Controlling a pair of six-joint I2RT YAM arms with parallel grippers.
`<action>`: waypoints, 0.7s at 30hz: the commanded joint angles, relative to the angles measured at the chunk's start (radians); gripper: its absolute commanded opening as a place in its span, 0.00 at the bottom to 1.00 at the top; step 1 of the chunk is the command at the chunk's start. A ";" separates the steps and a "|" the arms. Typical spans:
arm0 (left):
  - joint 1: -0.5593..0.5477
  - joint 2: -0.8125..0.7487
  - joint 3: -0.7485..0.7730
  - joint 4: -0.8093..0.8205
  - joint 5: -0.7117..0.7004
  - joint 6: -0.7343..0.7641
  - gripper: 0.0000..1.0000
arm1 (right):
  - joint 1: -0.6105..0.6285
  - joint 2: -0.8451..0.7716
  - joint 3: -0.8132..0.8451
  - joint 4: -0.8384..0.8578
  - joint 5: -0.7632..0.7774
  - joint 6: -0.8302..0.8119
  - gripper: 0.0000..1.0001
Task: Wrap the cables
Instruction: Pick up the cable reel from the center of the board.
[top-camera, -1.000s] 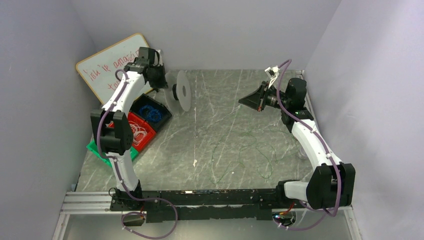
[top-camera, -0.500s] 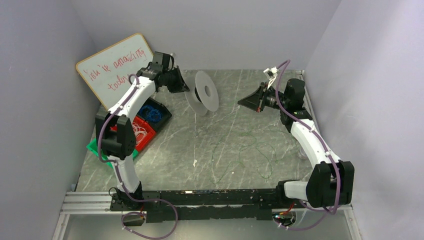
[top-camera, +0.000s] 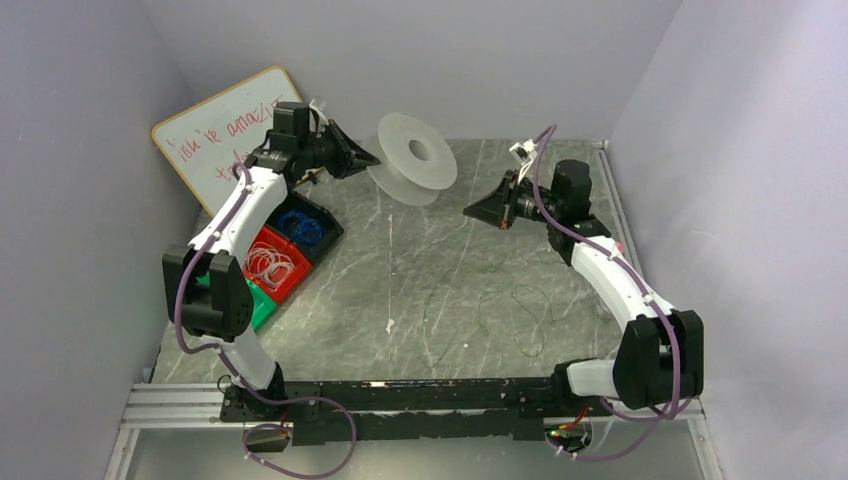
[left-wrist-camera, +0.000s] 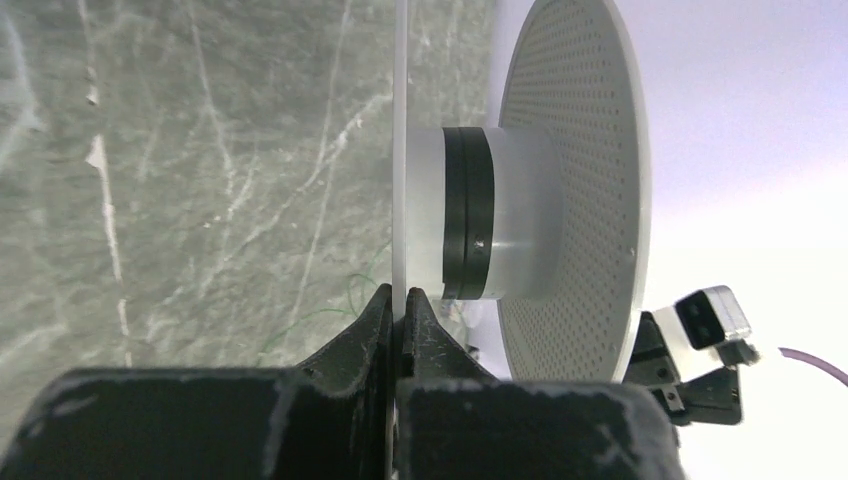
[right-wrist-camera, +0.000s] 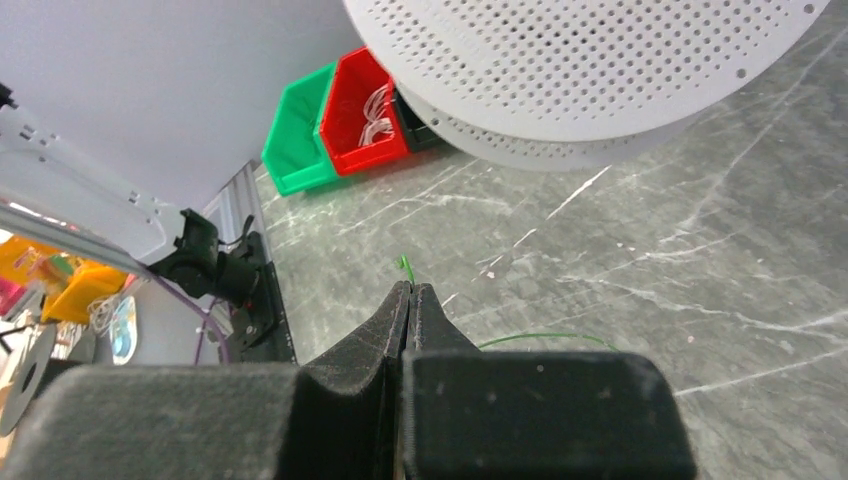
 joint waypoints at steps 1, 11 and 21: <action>-0.003 -0.047 -0.044 0.219 0.163 -0.136 0.02 | 0.000 0.006 -0.029 0.121 0.083 0.039 0.00; -0.035 -0.068 -0.094 0.284 0.220 -0.165 0.02 | 0.006 0.051 -0.030 0.149 0.174 0.073 0.00; -0.057 -0.065 -0.111 0.291 0.212 -0.130 0.03 | -0.006 0.056 -0.039 0.179 0.180 0.108 0.00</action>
